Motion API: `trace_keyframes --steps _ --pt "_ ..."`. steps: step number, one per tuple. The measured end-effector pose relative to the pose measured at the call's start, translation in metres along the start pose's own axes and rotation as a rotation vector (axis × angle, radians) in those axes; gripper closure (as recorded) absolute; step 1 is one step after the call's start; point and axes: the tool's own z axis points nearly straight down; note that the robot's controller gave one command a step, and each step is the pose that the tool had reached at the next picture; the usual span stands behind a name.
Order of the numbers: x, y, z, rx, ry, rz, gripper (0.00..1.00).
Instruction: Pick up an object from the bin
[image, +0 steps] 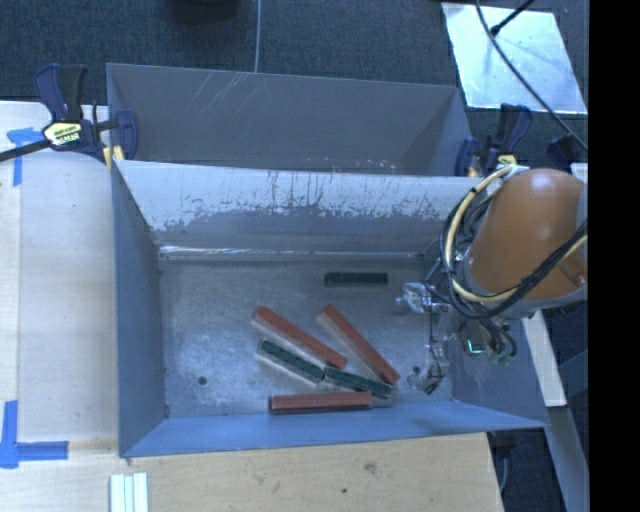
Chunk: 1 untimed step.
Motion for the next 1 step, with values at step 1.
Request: trace_keyframes --steps 1 --pt "-0.0054 0.0418 0.0922 -0.001 0.0 0.094 0.0"
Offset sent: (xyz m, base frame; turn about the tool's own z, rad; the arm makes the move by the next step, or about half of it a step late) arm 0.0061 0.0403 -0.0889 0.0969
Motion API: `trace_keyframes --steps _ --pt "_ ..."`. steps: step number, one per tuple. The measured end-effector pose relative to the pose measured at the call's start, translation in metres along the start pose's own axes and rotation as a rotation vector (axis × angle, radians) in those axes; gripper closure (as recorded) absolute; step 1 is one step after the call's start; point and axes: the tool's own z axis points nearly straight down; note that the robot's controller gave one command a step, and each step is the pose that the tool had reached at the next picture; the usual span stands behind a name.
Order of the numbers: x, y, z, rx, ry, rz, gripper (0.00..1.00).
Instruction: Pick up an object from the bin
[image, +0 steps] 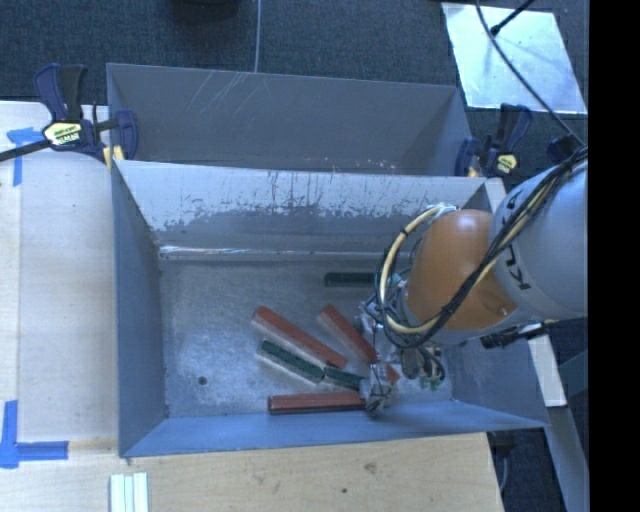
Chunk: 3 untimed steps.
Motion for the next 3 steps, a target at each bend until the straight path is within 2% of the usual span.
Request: trace_keyframes --steps 1,2,3 --pt "-0.009 0.049 -0.004 -0.002 -0.011 0.018 0.0" --pt "-0.01 0.047 -0.007 0.0 -0.008 0.019 1.0" --pt "-0.004 -0.029 -0.007 0.0 -0.016 -0.213 1.0"
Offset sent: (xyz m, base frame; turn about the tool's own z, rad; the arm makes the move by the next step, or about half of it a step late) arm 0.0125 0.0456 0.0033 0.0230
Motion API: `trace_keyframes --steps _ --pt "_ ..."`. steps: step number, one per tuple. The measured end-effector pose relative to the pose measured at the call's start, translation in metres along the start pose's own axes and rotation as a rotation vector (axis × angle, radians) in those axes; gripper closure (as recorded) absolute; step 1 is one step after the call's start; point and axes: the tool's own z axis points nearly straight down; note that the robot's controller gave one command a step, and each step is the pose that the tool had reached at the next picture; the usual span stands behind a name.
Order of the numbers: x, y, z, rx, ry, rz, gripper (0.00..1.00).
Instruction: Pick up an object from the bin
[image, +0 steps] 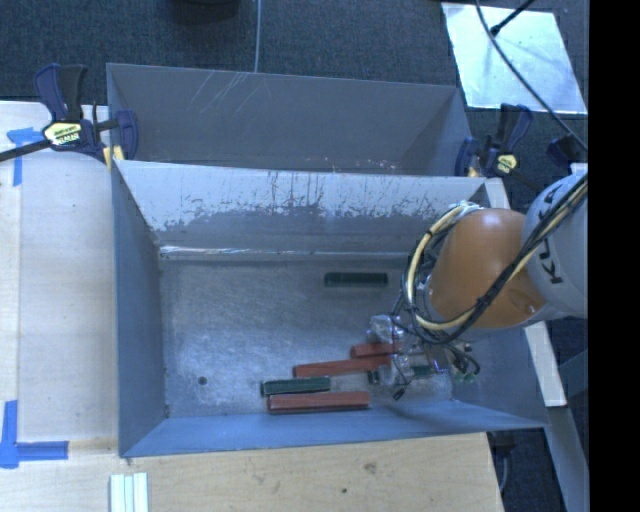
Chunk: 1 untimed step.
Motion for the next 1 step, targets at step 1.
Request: trace_keyframes --steps 1 --pt "-0.0012 0.0079 -0.1429 0.001 0.007 0.003 1.0"
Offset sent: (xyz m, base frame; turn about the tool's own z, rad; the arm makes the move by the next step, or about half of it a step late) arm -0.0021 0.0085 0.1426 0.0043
